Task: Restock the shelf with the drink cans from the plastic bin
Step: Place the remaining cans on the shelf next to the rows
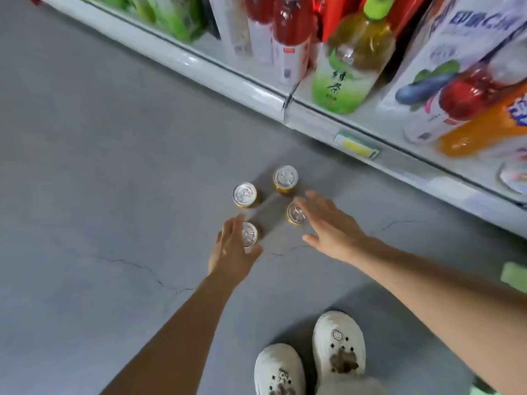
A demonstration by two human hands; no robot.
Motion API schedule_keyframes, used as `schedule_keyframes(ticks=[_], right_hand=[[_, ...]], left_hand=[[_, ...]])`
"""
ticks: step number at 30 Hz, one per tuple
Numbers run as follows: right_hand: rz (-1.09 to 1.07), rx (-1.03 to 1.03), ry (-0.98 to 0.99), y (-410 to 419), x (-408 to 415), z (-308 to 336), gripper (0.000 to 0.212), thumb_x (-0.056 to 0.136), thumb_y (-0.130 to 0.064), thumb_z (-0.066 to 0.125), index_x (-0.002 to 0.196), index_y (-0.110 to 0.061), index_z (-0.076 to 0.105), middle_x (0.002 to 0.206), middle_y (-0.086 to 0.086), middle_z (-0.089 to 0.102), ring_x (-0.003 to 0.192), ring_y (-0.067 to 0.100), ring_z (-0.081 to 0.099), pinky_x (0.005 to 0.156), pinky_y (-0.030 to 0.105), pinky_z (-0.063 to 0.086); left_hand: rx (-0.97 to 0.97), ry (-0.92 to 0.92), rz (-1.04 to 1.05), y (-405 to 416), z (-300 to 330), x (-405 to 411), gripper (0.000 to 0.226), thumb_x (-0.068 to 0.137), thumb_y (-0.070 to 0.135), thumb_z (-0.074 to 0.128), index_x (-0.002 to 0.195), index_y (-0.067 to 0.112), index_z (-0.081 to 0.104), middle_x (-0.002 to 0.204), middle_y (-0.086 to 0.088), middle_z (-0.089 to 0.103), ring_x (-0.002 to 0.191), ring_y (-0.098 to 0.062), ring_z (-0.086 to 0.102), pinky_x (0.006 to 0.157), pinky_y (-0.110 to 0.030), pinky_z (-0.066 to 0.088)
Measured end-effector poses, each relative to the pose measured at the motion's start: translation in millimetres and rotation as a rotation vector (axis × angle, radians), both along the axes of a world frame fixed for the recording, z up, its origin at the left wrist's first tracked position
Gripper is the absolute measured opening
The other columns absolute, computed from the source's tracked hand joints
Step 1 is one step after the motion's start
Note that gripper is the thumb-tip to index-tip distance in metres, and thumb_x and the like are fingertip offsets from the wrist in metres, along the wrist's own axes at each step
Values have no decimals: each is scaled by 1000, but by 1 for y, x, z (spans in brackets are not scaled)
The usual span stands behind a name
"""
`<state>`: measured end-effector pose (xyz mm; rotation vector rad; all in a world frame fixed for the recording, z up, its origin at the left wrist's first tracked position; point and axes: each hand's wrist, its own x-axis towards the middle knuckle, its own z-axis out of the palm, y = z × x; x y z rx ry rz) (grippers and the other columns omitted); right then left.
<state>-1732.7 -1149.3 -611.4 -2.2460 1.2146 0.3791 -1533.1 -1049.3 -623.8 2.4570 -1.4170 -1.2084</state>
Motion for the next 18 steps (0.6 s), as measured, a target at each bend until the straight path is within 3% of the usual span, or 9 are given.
schedule_keyframes(ticks=[3,7,10,14,18], right_hand=[[5,23,27,-10,7,-51,81,86,-29,68,149,-24,18,153,5,18,134,28,33,90,44,49],[11,-9,-19,-13,10,-87,76,85,-32,68,146,-20,24,137,7,38,120,29,45,82,45,52],[15,-34,-66,-12,10,-90,66,83,-32,70,137,-16,36,128,8,44,113,29,50,76,41,52],[-87,45,-103,-9,1,-54,64,81,-32,70,133,-15,39,128,8,47,114,29,50,83,40,50],[-219,149,-150,0,-16,26,62,78,-34,72,125,-17,37,120,8,51,105,30,56,83,37,47]], left_hand=[[11,-3,-39,1,-42,4,84,82,27,73,151,22,26,150,0,31,129,-26,39,97,-38,40],[-73,-1,-69,2,-74,9,76,75,15,78,141,23,43,135,-1,46,115,-27,51,88,-35,44],[-72,-21,-56,-1,-73,10,71,73,17,81,137,24,48,132,0,50,114,-25,53,90,-32,42],[-8,-13,-39,-3,-32,5,71,75,32,79,138,31,46,130,4,51,115,-21,54,90,-31,42],[30,4,-36,-4,50,-7,72,74,39,78,137,32,45,125,3,53,112,-21,56,87,-27,40]])
